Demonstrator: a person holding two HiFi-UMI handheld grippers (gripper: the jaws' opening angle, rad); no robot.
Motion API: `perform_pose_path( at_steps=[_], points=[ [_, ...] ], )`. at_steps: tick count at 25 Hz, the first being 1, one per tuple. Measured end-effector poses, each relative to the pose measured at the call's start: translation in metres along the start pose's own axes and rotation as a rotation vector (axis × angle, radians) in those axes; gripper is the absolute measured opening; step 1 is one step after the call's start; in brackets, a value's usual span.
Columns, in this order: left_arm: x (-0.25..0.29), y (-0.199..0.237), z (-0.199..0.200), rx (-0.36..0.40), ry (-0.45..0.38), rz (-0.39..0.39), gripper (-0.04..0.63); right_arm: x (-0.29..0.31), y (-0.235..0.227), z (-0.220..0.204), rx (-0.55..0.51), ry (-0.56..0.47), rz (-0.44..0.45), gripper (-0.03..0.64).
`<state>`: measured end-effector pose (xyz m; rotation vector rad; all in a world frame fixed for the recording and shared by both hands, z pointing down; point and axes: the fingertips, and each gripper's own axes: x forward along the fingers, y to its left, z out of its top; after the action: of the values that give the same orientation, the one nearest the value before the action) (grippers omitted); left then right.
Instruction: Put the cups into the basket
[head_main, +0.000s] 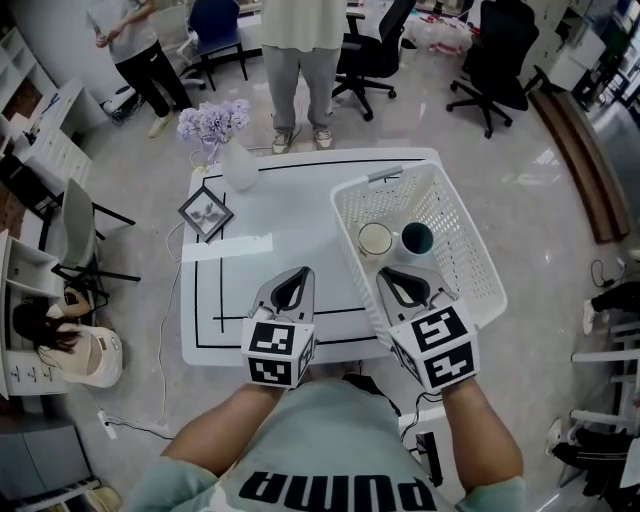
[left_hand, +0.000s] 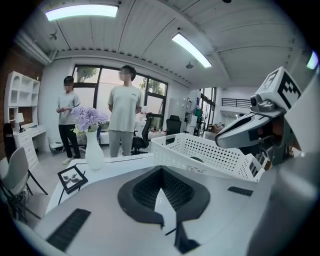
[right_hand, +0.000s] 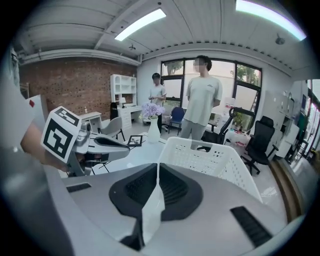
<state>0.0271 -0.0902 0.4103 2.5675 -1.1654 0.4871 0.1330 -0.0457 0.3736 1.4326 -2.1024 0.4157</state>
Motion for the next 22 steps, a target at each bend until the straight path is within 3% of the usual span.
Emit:
perform_pose_path(
  at_steps=[5,22],
  points=[
    [-0.014,0.001,0.008,0.001,-0.025,-0.012,0.006,0.002,0.009,0.010,0.027,-0.049,-0.090,0.018],
    [-0.087,0.018,-0.003,-0.018,-0.075,-0.063,0.006,-0.009,0.066,0.011,0.168,-0.224,-0.212,0.017]
  ],
)
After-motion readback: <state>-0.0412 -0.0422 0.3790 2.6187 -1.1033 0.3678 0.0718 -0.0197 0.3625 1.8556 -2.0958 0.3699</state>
